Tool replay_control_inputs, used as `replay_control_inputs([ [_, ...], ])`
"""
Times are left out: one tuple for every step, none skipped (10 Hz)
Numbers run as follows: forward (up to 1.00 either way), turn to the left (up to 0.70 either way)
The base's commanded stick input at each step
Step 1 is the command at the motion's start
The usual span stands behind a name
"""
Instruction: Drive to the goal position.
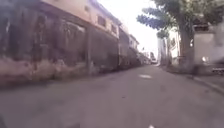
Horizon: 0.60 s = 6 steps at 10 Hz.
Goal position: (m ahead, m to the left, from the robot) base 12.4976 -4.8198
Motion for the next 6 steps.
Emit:
replay_control_inputs([
  [1.00,0.00],
  [1.00,0.00],
  [1.00,0.00],
  [1.00,0.00],
  [1.00,0.00],
  [1.00,0.00],
])
